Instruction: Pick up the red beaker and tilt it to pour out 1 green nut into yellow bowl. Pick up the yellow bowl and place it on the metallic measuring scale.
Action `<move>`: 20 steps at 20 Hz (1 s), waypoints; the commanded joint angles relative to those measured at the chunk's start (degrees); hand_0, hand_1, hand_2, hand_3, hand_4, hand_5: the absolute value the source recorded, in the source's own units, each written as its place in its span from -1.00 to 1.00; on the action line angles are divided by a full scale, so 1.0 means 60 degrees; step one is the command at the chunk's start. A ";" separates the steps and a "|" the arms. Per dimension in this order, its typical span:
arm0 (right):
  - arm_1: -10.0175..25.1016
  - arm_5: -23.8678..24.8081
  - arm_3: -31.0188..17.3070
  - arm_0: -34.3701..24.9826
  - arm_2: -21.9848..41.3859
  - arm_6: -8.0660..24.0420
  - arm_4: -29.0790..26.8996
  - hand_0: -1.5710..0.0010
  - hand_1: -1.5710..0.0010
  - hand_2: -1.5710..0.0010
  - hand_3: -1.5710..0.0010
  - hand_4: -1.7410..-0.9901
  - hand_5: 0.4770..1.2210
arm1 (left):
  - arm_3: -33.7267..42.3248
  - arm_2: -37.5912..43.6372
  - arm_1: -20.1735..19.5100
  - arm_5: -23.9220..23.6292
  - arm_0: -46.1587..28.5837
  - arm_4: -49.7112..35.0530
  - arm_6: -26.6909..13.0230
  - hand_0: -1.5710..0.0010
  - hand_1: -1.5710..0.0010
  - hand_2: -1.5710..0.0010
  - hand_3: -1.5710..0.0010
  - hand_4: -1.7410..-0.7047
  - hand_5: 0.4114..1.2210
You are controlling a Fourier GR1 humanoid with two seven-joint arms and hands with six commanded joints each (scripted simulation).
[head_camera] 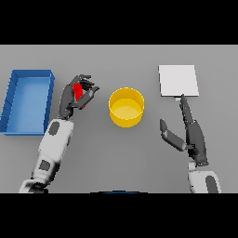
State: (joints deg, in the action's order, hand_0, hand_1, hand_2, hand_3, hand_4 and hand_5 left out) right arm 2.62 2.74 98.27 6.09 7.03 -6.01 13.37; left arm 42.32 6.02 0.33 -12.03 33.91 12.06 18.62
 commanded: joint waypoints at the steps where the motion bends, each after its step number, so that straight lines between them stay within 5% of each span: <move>1: 0.0032 0.0005 -0.0064 -0.0031 0.0009 -0.0007 0.0062 1.00 1.00 1.00 1.00 0.33 -0.41 | -0.0022 -0.0022 0.0057 -0.0029 -0.0042 0.0067 0.0394 -0.19 -0.21 -0.21 0.03 -0.59 0.43; 5: -0.0047 -0.0041 -0.0184 -0.0061 -0.0055 -0.0078 -0.0132 1.00 1.00 1.00 1.00 0.36 -0.44 | -0.0151 0.0096 0.0169 0.0002 -0.0050 -0.0111 0.1007 -0.67 -0.68 -0.68 -0.53 -0.74 0.75; 8: -0.0081 0.0074 -0.0344 -0.0214 0.0027 -0.0020 0.0112 1.00 1.00 1.00 1.00 0.45 -0.47 | 0.0014 0.0161 0.0130 -0.0101 0.0142 -0.0233 0.0650 -0.83 -0.84 -0.83 -0.76 -0.87 0.77; 14: 0.0033 0.0296 -0.0344 -0.0272 0.0006 -0.0163 0.0421 1.00 1.00 1.00 1.00 0.67 -0.52 | 0.1151 -0.0563 -0.0381 -0.0003 0.0186 0.0326 -0.0123 -0.96 -0.96 -0.96 -0.94 -0.96 0.77; 20: 0.0115 0.0228 -0.0244 -0.0042 0.0082 -0.0290 0.0512 1.00 1.00 1.00 1.00 0.73 -0.50 | 0.2062 -0.2531 -0.1452 0.0531 0.0634 0.2450 -0.1586 -0.99 -0.99 -0.99 -0.98 -0.99 0.78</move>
State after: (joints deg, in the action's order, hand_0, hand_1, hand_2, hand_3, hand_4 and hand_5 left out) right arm 3.33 4.11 96.80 5.85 7.52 -7.74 16.44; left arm 54.71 -9.16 -8.37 -8.79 37.72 26.67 9.24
